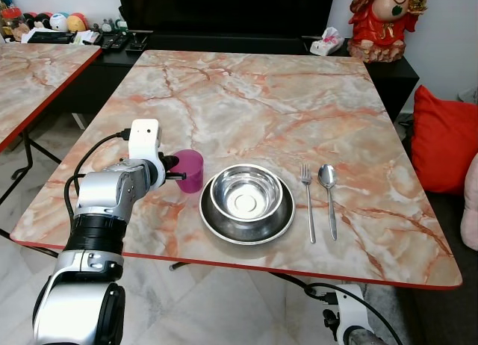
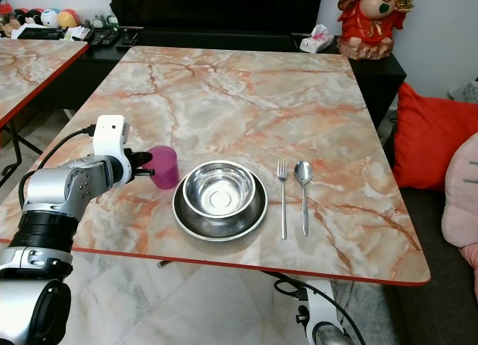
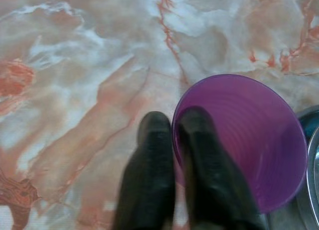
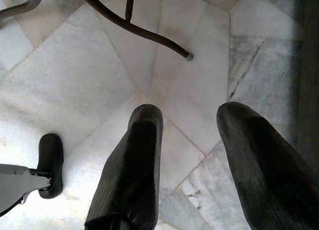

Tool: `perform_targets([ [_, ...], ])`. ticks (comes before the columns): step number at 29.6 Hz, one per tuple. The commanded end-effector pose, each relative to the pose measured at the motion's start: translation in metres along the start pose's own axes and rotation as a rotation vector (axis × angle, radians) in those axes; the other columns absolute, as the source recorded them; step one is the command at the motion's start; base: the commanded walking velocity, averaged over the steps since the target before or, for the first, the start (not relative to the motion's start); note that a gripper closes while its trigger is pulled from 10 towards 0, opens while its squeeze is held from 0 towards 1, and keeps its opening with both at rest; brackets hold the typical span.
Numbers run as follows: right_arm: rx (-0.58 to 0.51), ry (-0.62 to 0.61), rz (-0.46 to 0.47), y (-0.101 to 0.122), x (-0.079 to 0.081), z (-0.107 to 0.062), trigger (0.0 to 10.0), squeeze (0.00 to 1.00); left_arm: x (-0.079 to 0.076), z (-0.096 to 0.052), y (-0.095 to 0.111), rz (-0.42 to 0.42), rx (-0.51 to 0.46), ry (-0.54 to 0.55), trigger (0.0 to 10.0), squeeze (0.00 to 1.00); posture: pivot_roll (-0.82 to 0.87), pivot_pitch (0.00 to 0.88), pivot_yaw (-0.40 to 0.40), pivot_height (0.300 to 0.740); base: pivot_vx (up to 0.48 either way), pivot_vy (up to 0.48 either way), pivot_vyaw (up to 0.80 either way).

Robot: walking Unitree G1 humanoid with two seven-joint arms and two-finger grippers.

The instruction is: Setting the table

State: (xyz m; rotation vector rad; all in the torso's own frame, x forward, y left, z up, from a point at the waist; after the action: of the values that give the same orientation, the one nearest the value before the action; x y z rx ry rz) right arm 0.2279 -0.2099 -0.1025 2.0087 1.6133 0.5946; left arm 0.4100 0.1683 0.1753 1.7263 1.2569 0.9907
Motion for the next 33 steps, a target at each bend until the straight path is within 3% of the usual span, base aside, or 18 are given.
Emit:
perform_targets([
  [1,0.008,0.001,0.000,-0.004,0.001,0.000,10.0,0.00,-0.002,-0.002,0.001,-0.001,0.001,0.000,10.0,0.53,0.10,0.048,0.013,0.740,0.000,0.000,0.00],
  [7,0.007,0.003,0.000,-0.004,0.002,0.000,10.0,0.00,-0.002,-0.002,0.003,0.000,-0.011,0.005,10.0,0.49,0.10,0.049,0.013,0.740,0.000,0.000,0.00],
  [8,0.007,0.003,0.000,-0.004,0.002,0.000,10.0,0.00,-0.001,-0.002,0.004,0.000,-0.018,0.013,10.0,0.39,0.10,0.048,0.013,0.740,0.000,0.000,0.00],
  [9,0.007,0.003,0.001,-0.004,0.002,0.000,10.0,0.00,0.001,-0.003,0.007,0.002,-0.034,0.029,10.0,0.00,0.10,0.048,0.013,0.740,0.000,0.000,0.00],
  [17,0.007,0.004,0.000,-0.004,0.002,0.000,10.0,0.00,0.010,-0.015,0.035,0.099,-0.176,0.086,10.0,0.00,0.10,0.051,0.010,0.740,0.000,0.000,0.00],
  [18,0.007,0.005,-0.001,-0.004,0.002,0.000,10.0,0.00,0.013,-0.024,0.049,0.179,-0.257,0.122,10.0,0.00,0.10,0.051,0.010,0.740,0.000,0.000,0.00],
  [19,0.007,0.005,-0.002,-0.004,0.002,0.000,10.0,0.00,0.014,-0.028,0.054,0.210,-0.292,0.135,10.0,0.00,0.10,0.051,0.009,0.740,0.000,0.000,0.00],
  [21,0.006,0.005,-0.002,-0.004,0.002,0.000,10.0,0.00,0.014,-0.039,0.068,0.244,-0.449,0.159,10.0,0.00,0.11,0.050,0.007,0.740,0.000,0.000,0.00],
  [25,0.000,0.006,0.007,-0.003,0.002,0.000,10.0,0.00,0.018,-0.045,0.058,0.264,-0.514,0.233,10.0,0.00,0.10,0.047,0.009,0.740,0.000,0.000,0.00],
  [29,-0.017,-0.001,0.038,-0.001,0.002,-0.001,10.0,0.00,0.022,-0.052,0.035,0.381,-0.538,0.385,10.0,0.00,0.10,0.043,0.008,0.740,0.000,0.000,0.00],
  [33,-0.024,-0.011,0.064,-0.001,0.001,-0.001,10.0,0.00,0.014,-0.059,0.015,0.371,-0.576,0.427,10.0,0.00,0.10,0.038,0.006,0.740,0.000,0.000,0.00],
])
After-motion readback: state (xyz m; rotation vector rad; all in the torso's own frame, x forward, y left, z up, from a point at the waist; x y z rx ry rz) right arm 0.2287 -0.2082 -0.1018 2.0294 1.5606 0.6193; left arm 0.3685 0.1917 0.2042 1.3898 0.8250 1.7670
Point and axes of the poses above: a point about 5 cm out from each wrist's last joint towards the gripper, its own z axis pointing out of the wrist towards the gripper, its own y axis along the axis of the wrist's last joint, x = y × z, the point moved 4 cm from there along z, pointing out of the wrist towards the gripper, and after that the axes turned 14 degrees about z, right-handed, at the moved point
